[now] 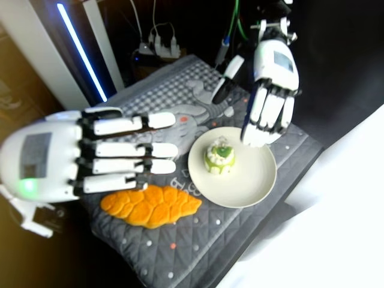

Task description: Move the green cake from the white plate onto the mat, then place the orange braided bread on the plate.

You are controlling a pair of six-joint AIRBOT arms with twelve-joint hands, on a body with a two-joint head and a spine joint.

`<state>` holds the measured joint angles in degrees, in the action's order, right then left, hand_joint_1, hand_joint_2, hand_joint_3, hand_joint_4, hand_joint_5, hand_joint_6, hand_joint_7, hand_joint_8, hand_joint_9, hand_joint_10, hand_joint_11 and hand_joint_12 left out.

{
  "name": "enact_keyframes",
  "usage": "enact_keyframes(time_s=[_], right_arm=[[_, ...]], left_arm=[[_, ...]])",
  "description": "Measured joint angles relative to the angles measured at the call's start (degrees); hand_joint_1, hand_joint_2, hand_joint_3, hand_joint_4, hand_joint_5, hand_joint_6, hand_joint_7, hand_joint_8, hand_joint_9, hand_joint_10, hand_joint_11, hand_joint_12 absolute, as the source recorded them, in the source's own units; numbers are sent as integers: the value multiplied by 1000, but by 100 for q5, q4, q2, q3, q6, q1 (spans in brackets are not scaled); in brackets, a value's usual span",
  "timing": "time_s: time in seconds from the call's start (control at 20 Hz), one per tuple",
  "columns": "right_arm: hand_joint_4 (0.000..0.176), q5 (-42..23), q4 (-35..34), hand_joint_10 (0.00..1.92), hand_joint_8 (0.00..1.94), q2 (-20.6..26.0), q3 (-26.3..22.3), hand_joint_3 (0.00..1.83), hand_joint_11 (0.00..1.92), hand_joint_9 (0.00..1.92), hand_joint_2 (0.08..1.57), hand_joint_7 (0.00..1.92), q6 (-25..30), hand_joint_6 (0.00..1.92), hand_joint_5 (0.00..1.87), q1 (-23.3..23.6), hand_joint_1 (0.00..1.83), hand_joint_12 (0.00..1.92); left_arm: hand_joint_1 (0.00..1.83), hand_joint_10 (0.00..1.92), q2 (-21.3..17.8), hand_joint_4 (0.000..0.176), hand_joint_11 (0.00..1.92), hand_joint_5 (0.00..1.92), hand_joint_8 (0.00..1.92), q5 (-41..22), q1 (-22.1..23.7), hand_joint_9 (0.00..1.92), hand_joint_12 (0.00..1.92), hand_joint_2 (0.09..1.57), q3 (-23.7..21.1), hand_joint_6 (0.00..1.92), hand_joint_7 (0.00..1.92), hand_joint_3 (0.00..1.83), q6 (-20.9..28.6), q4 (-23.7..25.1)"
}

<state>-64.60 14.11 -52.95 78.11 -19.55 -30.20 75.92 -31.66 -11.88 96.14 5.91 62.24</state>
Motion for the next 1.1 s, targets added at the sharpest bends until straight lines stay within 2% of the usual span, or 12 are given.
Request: enact_keyframes(time_s=[0.15,0.3,0.4,0.45,0.55,0.6,0.75,0.8,0.9,0.95,1.0,1.1], right_arm=[[83,-28,2,21,4,2,-42,14,0,345,1043,299,0,3,92,0,379,1889],[104,-33,-4,7,2,11,-63,1,0,334,1022,315,0,0,79,0,365,1758],[97,-87,-11,0,0,26,-98,0,0,313,1029,296,0,0,68,0,366,1708],[100,-96,-9,0,2,35,-114,0,0,306,1005,297,0,0,67,0,387,1708],[81,-122,7,8,3,55,-153,0,0,331,962,314,0,3,90,0,433,1763],[72,-140,9,7,1,59,-160,0,0,338,962,314,2,1,91,0,404,1809],[85,-149,4,11,2,66,-164,0,0,361,942,341,0,0,89,0,413,1860],[76,-153,28,15,4,72,-166,2,0,369,949,348,0,0,79,0,402,1862],[70,-144,61,2,0,83,-168,18,0,342,1025,317,0,0,40,-2,319,1860],[74,-151,57,0,1,83,-173,15,0,326,1029,313,2,0,30,0,320,1869],[76,-153,63,7,2,83,-179,15,0,345,1055,324,2,1,35,0,257,1839],[58,-151,74,16,8,83,-184,22,0,369,1090,346,0,5,51,0,236,1833]], left_arm=[[642,10,195,73,252,323,4,109,149,634,972,821,87,5,512,0,175,452],[656,2,385,66,197,369,0,177,188,636,833,788,175,2,505,0,345,835],[635,1,501,35,223,333,0,223,188,633,832,795,181,0,507,4,382,1128],[634,4,535,33,243,346,8,238,188,639,840,789,184,7,528,1,389,1163],[608,9,610,65,282,358,10,286,188,664,916,781,223,3,569,0,400,1276],[603,7,647,51,264,366,5,356,181,663,922,781,245,4,564,0,398,1333],[546,5,745,41,287,400,1,492,140,698,924,758,337,1,589,0,398,1482],[583,0,782,62,262,394,0,540,105,682,948,746,345,0,563,0,398,1567],[644,1,879,74,237,402,0,577,81,681,987,737,411,1,557,0,398,1613],[639,0,916,61,238,396,0,579,81,675,996,741,435,0,548,3,398,1622],[636,19,960,74,313,414,21,579,81,721,1036,722,479,8,600,0,398,1620],[660,18,1029,93,375,448,5,627,50,782,1080,690,564,3,647,0,400,1617]])
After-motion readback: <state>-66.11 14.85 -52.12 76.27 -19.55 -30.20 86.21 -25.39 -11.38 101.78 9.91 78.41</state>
